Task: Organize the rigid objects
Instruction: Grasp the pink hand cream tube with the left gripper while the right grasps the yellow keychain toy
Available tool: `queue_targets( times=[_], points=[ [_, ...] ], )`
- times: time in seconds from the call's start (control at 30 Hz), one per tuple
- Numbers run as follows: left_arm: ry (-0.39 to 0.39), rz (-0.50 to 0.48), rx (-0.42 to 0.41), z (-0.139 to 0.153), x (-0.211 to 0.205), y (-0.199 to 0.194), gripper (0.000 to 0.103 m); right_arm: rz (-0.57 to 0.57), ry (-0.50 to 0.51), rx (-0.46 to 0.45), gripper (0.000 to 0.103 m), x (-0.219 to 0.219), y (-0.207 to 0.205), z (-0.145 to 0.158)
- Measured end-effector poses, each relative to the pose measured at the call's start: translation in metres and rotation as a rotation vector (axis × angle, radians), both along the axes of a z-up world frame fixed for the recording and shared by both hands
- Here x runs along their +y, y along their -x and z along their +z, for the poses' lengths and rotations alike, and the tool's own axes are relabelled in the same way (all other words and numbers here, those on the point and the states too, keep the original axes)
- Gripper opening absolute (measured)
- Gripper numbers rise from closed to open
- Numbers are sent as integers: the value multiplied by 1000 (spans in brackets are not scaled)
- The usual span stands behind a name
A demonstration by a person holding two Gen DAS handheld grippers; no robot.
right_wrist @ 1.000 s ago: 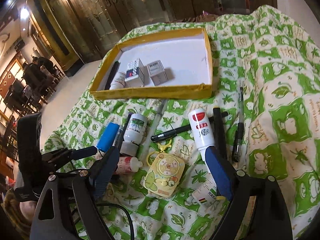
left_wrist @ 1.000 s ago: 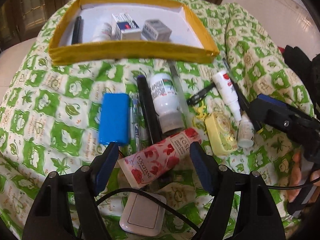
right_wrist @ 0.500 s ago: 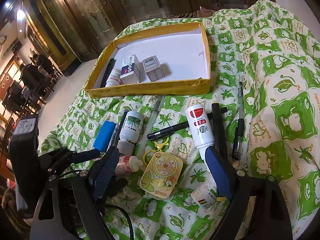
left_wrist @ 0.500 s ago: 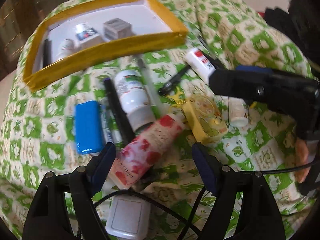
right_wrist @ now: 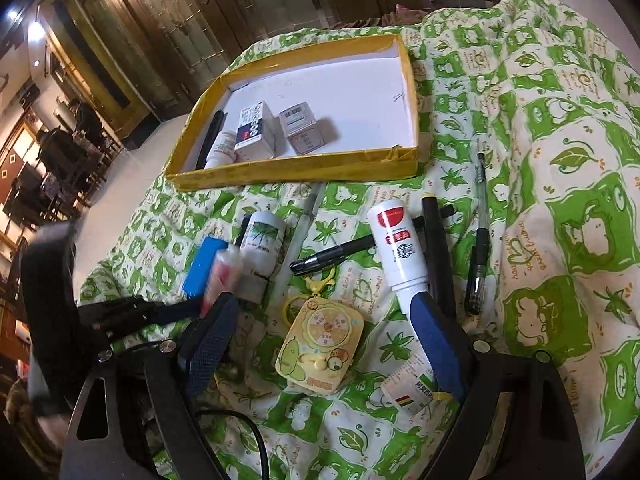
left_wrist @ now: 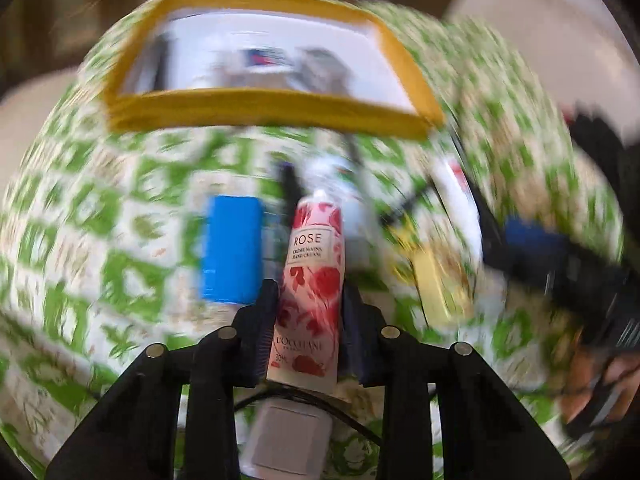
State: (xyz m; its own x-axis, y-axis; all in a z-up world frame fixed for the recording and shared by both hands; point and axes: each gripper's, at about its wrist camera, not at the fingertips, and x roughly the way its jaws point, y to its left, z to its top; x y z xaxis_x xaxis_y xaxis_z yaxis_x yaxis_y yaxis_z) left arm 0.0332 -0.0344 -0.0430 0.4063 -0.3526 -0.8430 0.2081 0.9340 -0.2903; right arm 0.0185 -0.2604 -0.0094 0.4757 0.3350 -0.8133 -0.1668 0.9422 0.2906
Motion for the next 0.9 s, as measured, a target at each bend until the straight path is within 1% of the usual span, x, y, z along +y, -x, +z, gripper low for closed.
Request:
queue_targets(
  times=[0.03,0.07,0.1,0.13,0.23,0.27,0.3,0.33,0.37,0.4,0.43,0.53,0.63,0.77,0.83,0.9],
  points=[
    [38,49,18,-2,11,-3,28,16,12,25,82,4,0,-3],
    [63,75,32,-4,18,-5,28,25,17,50,80,8,0,-7],
    [100,94,46,-7,25,-8,28,28,22,67,74,10,0,-10],
    [101,101,45,-8,26,-7,28,33,33,91,69,13,0,-14],
    [72,90,46,-9,26,-5,28,39,85,164,66,23,-1,-29],
    [67,84,45,-9,23,-6,28,36,93,190,63,25,-2,-35],
    [65,77,40,-9,18,-7,28,35,84,214,51,25,-4,-41],
    [62,72,42,-9,15,-8,28,34,75,239,47,25,-6,-47],
    [60,69,43,-10,9,-8,28,30,67,249,47,25,-9,-50],
    [60,65,44,-11,16,-7,28,27,64,248,47,24,-11,-52],
    [60,59,45,-11,14,-10,28,26,62,245,47,24,-12,-52],
    [61,60,45,-9,13,-17,28,32,36,208,47,22,-12,-44],
    [69,72,42,-9,14,-22,28,54,54,172,47,24,-8,-37],
    [78,83,37,-10,14,-27,28,61,75,209,47,28,-11,-47],
    [64,73,34,-10,11,-28,28,62,88,210,47,33,-12,-50],
    [16,48,24,-9,2,-28,28,73,119,211,47,39,-14,-54]
  ],
)
